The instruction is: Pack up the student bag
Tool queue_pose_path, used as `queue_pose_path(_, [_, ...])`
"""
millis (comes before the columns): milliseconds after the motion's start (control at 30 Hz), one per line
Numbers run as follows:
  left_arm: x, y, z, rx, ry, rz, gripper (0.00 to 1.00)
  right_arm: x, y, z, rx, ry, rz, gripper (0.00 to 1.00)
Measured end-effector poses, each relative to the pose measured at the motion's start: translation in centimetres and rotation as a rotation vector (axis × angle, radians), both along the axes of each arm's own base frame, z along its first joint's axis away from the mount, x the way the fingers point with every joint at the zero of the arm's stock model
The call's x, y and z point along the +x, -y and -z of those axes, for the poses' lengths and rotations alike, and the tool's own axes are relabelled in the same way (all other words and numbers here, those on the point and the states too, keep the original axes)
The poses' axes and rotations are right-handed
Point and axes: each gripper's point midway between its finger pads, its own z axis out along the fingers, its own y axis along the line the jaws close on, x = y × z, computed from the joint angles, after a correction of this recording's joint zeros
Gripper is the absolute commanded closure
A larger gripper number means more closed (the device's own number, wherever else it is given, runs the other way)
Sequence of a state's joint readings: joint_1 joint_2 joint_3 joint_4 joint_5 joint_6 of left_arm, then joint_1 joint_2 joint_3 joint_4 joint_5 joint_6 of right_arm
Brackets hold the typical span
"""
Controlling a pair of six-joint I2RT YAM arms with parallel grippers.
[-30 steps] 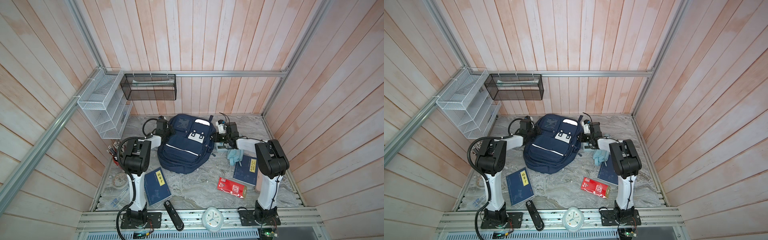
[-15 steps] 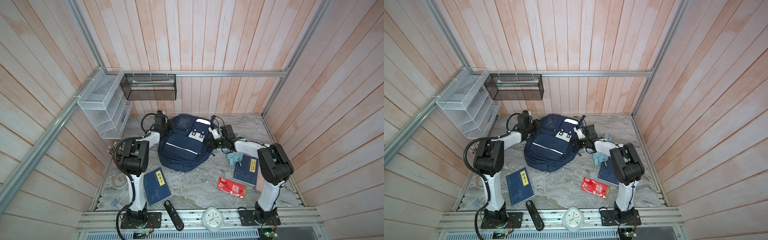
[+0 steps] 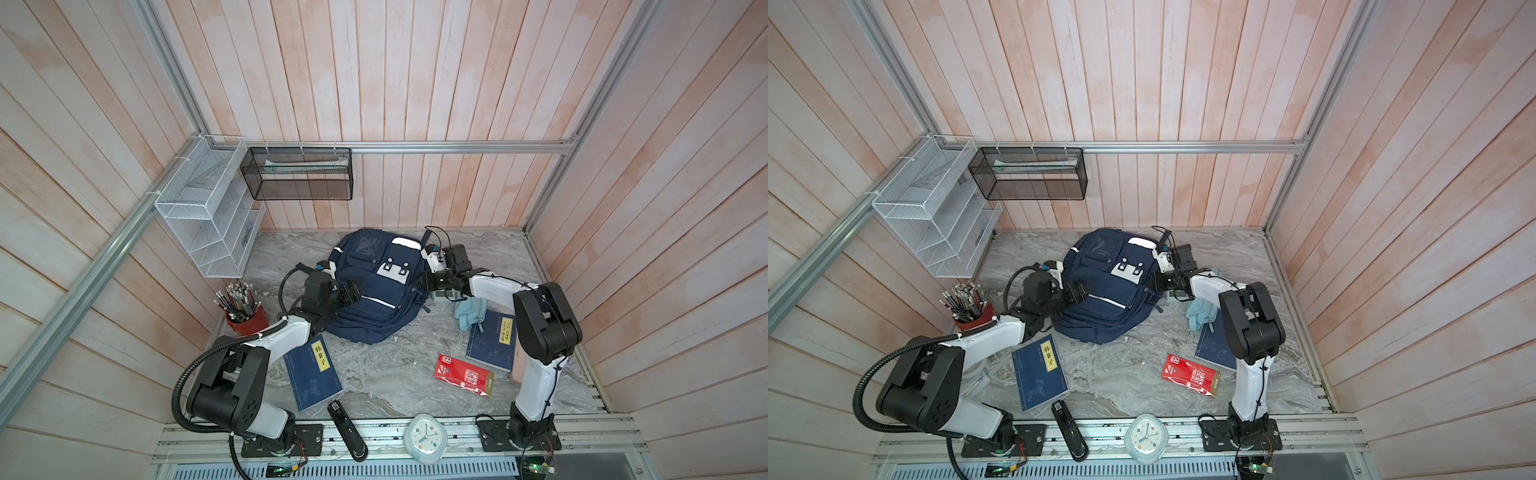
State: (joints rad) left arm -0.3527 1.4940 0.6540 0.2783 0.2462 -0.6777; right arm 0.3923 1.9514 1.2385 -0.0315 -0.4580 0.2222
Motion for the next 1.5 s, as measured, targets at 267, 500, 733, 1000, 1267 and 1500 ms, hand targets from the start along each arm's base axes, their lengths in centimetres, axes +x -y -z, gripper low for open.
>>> queue_pose_path(267, [0.5,0.2,2.9,-0.007,-0.031,-0.017,0.43,-2.1,-2.4,0.8,0.044,-0.047,-0.057,0.83])
queue_pose_path(500, [6.3,-3.4,2.3,0.039,0.006,-0.129,0.45,-5.0,-5.4,1.2,0.070,-0.093,-0.139,0.84])
queue_pose_path(733, [12.0,-4.8,1.7,0.078,0.050,-0.170,0.44,-8.7,-8.4,0.9,0.103,-0.140,-0.264,0.76])
queue_pose_path(1000, [15.0,-5.3,-1.3,0.118,0.118,-0.177,0.18,-7.9,-7.3,-1.1,-0.043,-0.001,-0.299,0.49])
queue_pose_path(1267, [5.1,-1.7,-7.7,0.068,0.201,-0.059,0.23,-3.3,0.2,-5.6,-0.360,0.412,-0.247,0.30])
queue_pose_path(1500, [-6.5,4.5,-1.7,0.019,0.025,0.130,0.38,-1.0,1.7,-1.2,-0.550,0.447,-0.300,0.38])
